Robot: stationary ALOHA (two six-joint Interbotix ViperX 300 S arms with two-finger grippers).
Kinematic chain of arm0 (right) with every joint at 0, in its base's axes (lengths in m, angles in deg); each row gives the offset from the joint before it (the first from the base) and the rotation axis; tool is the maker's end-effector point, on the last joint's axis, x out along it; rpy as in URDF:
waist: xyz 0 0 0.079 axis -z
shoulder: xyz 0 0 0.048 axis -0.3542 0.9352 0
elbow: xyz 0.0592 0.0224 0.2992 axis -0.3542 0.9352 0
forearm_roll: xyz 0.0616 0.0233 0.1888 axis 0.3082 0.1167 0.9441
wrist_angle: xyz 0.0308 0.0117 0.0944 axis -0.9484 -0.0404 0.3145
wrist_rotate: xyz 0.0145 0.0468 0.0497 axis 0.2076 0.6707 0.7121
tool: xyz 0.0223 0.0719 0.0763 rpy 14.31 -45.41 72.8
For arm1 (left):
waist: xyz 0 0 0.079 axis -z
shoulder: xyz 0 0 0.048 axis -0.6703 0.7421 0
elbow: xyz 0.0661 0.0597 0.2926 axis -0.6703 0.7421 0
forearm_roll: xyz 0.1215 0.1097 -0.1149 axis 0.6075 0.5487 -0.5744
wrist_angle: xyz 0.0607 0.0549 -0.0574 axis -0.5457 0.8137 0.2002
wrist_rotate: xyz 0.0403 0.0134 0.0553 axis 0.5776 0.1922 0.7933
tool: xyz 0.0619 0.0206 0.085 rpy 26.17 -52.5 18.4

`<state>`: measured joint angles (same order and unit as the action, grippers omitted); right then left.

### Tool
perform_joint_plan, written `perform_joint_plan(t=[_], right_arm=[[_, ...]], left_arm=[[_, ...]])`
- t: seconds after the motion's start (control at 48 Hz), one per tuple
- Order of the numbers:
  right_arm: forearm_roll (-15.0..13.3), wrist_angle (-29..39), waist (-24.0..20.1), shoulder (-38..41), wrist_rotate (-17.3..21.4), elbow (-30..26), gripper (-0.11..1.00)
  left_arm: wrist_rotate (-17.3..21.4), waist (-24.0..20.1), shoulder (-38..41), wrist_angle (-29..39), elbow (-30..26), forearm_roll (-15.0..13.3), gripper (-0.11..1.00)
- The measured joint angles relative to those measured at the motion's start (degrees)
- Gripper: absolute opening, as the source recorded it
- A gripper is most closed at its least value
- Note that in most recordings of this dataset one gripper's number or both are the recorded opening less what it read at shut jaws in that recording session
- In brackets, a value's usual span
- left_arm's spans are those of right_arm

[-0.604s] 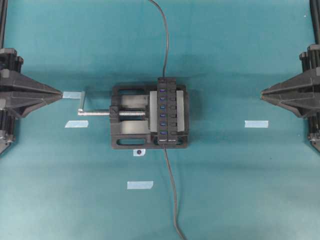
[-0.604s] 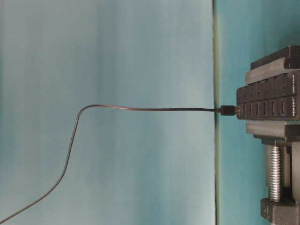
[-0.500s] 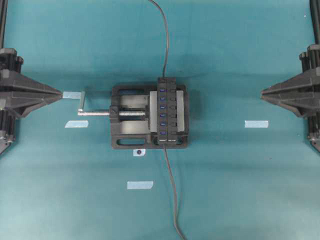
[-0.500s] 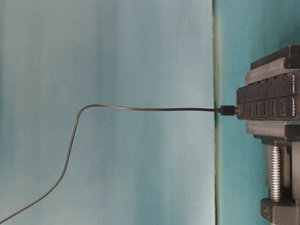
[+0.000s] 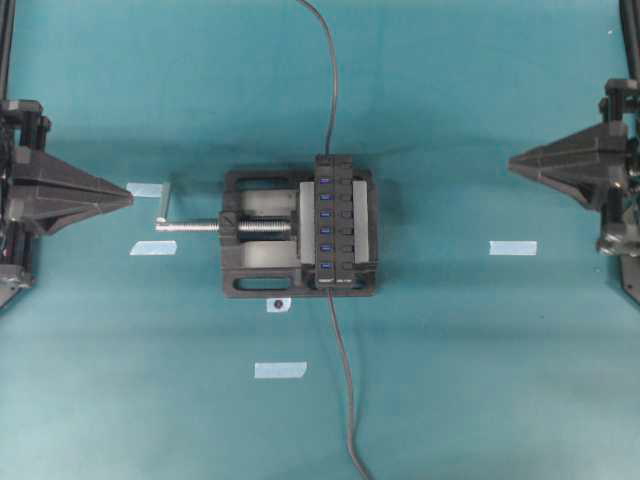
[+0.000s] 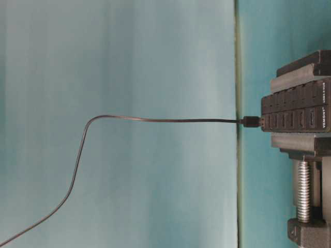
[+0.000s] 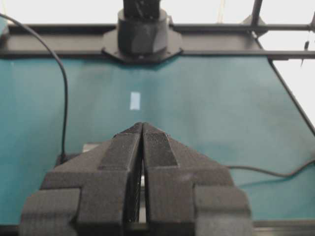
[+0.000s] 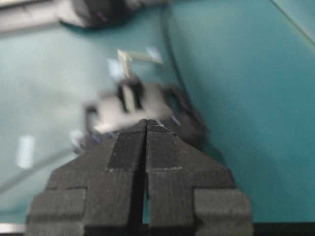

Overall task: Insert the USB into the front port of the fixed hub.
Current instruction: 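Lift the right gripper off its rest and swing it toward the hub, then lower the open right gripper over the black cable at the hub end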

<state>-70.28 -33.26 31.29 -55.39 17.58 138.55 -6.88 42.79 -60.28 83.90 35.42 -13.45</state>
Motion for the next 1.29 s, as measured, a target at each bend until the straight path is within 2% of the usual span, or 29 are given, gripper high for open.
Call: perform_joint_plan(t=[0.229,0.437,0.646,0.916,1.291], right_arm=[[-2.2,6.86,4.39,3.6,0.0,-2.37,-0.03],[-3.6,7.82,6.24,8.0,-0.62,-3.43,-0.03],[-3.6,6.15,7.73,13.71,-4.75,-6.33,-0.03],[-3.6,2.37,8.79,26.98,-11.07,-13.01,-0.03],[-3.6,-0.26,8.7,40.69,-14.33,-20.04,-0.03]], left_arm=[[0.0,0.35,0.88,2.11,-0.26,0.0,0.0],[0.09,0.62,2.64,3.16,-0.7,0.0,0.0],[0.18,0.62,4.13,3.25,-0.88,0.0,0.0],[0.18,0.62,4.31,5.71,-0.97,0.0,0.0],[0.09,0.62,3.6,6.59,-0.97,0.0,0.0]])
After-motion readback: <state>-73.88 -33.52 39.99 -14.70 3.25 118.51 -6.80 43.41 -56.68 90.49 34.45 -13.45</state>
